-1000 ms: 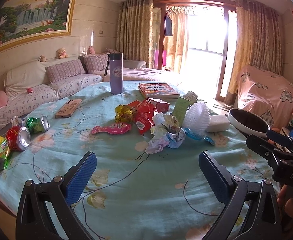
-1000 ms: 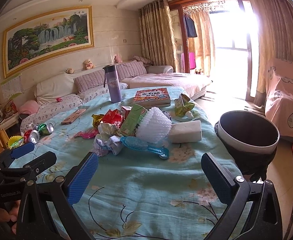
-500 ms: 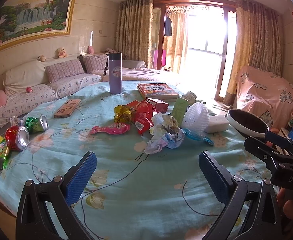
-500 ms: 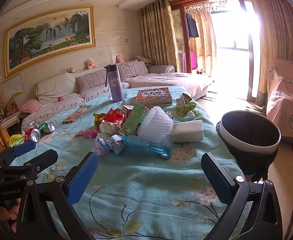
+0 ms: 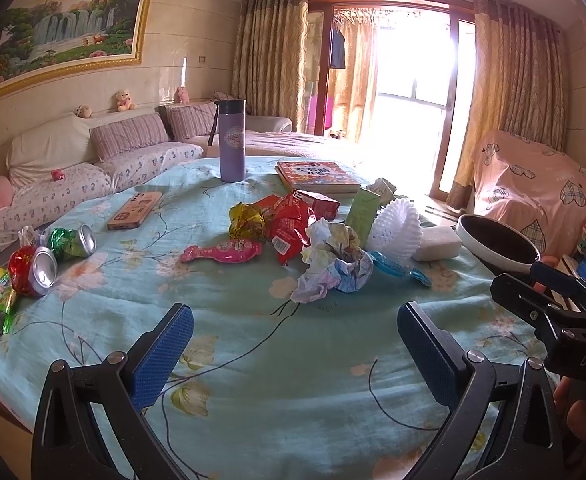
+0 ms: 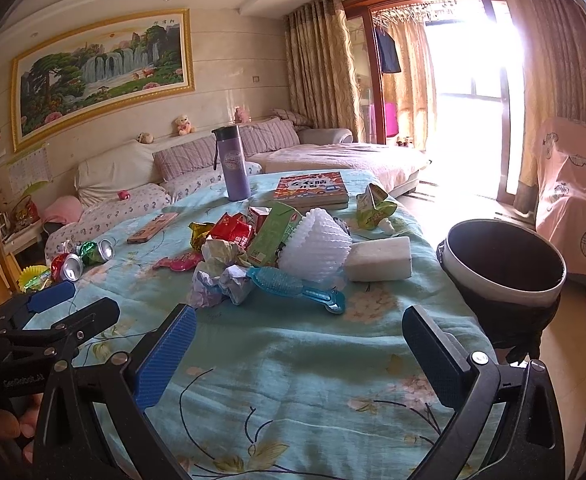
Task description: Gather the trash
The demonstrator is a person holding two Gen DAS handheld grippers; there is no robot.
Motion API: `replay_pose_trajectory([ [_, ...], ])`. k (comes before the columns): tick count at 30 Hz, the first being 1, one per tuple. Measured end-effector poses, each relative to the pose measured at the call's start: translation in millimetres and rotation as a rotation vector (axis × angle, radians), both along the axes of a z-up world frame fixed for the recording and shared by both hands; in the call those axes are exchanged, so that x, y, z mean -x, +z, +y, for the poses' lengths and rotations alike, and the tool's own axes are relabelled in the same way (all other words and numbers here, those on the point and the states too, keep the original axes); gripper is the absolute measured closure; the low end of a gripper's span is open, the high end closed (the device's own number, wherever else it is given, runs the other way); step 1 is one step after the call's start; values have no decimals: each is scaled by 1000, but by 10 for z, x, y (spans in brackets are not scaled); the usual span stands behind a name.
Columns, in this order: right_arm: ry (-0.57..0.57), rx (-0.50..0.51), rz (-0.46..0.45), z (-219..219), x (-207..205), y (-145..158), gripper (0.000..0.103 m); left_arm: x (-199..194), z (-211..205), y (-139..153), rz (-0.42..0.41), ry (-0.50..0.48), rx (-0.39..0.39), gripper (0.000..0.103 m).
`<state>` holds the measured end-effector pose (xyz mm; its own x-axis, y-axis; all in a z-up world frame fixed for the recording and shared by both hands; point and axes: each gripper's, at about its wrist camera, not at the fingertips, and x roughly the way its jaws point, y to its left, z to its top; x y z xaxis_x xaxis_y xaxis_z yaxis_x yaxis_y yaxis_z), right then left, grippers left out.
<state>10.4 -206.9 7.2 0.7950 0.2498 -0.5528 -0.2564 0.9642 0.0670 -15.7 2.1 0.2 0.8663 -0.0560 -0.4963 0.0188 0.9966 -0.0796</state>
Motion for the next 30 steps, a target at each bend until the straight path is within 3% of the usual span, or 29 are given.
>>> replay_pose_trajectory([
  [15, 75, 24, 78, 36, -281, -160, 1, -290, 59, -110, 66, 9, -2, 1],
  [19, 104, 50, 115, 74, -421, -228, 2, -451, 62, -120, 92, -7, -1, 6],
  [24, 143, 78, 176, 123, -646, -341, 20, -760, 102, -157, 139, -33, 26, 11],
  [30, 206, 115, 236, 198, -907, -456, 34, -1075, 150, -154, 167, -66, 60, 13],
])
